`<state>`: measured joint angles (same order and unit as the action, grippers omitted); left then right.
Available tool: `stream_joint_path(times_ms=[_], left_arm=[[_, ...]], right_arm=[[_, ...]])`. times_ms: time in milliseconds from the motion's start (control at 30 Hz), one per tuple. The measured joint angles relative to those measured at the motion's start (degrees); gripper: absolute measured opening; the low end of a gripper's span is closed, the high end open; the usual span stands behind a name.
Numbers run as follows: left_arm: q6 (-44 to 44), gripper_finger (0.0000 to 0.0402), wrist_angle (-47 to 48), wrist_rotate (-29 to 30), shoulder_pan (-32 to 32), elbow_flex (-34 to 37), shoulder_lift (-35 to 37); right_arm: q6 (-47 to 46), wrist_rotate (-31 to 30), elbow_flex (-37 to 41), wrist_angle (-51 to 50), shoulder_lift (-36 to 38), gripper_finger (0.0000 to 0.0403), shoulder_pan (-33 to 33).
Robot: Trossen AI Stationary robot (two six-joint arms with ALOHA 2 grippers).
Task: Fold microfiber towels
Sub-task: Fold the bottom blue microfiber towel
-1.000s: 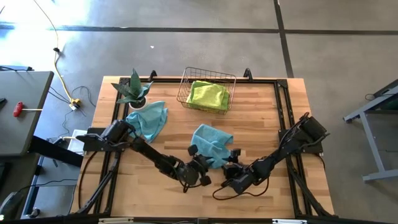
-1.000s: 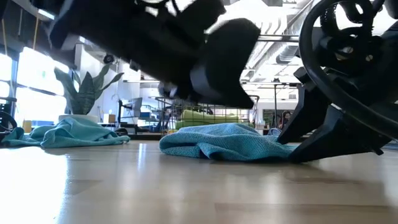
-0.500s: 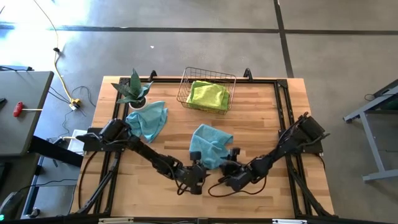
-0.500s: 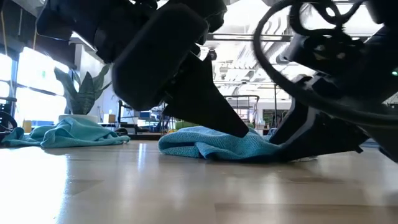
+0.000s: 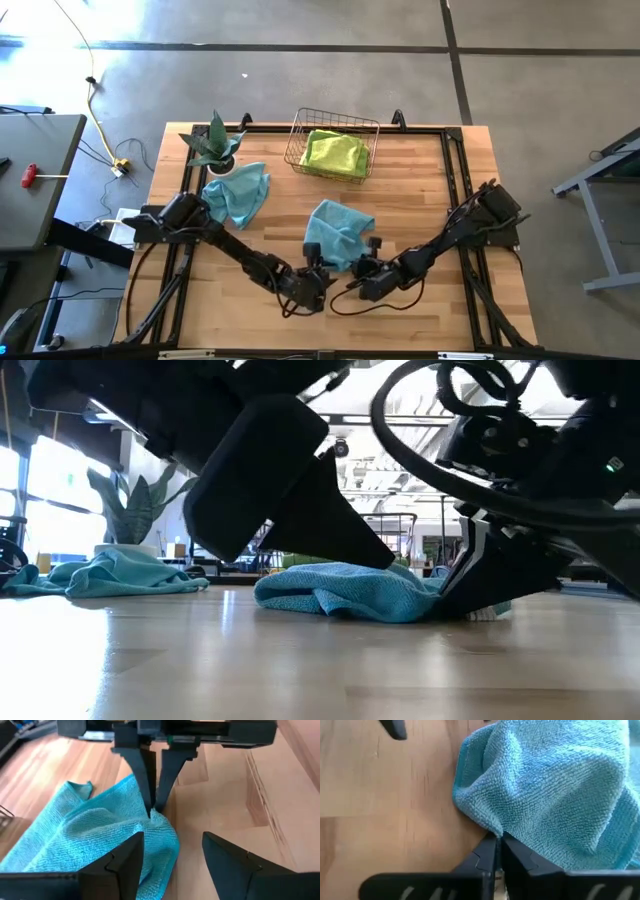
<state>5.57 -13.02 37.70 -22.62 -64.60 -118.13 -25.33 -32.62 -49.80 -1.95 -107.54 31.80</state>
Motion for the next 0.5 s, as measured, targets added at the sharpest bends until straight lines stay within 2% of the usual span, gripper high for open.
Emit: stream_joint_path(times_ms=[200,367,500], left_arm=[[-0.29,0.0193,-1.41,3.75,-1.6,0.0,0.0],[-1.87,0.0193,-2.74,6.74,-2.47,0.0,0.0],[-5.58,0.0193,-4.65,9.82,-3.06,0.02,-0.02]], right_arm=[[-2.46,10.54,-3.4,-4.11,2.77,0.0005,-3.06],[-4.38,13.46,-5.03,-4.08,4.08,0.0002,-6.0],[-5.66,18.62,-6.51,-4.71,4.08,0.0001,-8.51]])
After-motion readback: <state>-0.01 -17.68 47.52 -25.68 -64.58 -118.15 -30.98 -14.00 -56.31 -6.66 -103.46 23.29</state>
